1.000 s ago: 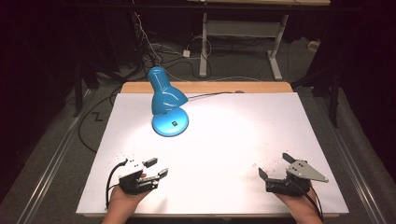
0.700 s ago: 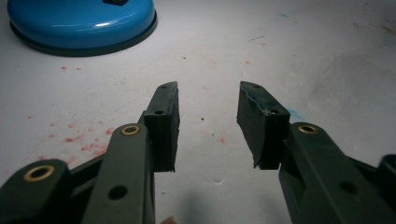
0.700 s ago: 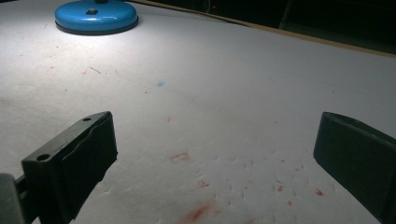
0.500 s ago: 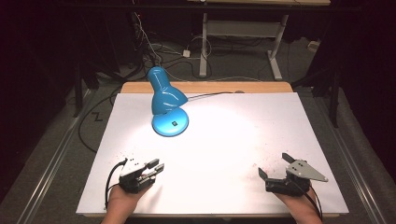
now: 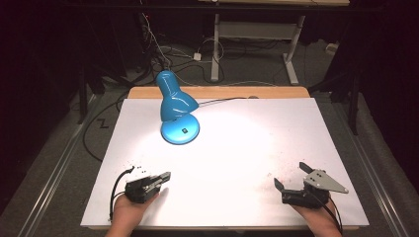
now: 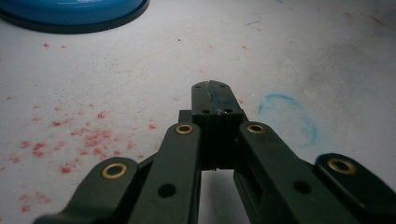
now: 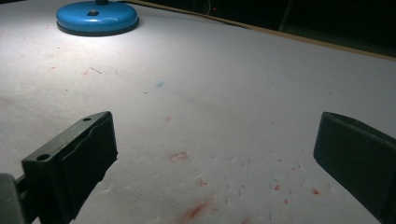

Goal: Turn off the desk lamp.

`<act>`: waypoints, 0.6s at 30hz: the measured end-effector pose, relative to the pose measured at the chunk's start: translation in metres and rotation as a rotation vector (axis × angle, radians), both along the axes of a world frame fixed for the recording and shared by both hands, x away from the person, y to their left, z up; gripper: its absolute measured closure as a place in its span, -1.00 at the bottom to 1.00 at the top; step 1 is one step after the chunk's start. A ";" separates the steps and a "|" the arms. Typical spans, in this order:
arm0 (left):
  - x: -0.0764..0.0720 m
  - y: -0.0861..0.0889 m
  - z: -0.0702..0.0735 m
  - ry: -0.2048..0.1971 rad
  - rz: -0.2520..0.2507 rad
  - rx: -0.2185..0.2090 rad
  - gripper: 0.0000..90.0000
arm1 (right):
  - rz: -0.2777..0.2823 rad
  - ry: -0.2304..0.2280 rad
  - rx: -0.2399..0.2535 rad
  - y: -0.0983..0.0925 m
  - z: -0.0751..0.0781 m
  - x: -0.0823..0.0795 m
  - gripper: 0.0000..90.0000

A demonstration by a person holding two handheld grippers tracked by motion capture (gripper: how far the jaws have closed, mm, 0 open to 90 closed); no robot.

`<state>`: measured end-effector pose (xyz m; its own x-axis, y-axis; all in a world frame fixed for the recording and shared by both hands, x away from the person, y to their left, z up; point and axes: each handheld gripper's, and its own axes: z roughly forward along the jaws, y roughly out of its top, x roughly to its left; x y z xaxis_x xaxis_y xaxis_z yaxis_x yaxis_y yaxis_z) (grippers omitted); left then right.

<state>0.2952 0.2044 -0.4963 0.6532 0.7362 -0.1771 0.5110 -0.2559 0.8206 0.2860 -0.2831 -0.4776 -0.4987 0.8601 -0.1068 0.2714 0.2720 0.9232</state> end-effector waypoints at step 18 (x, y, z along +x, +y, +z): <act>0.001 0.010 0.004 -0.048 0.119 0.000 0.95 | 0.007 -0.001 -0.005 0.002 -0.001 -0.001 -0.99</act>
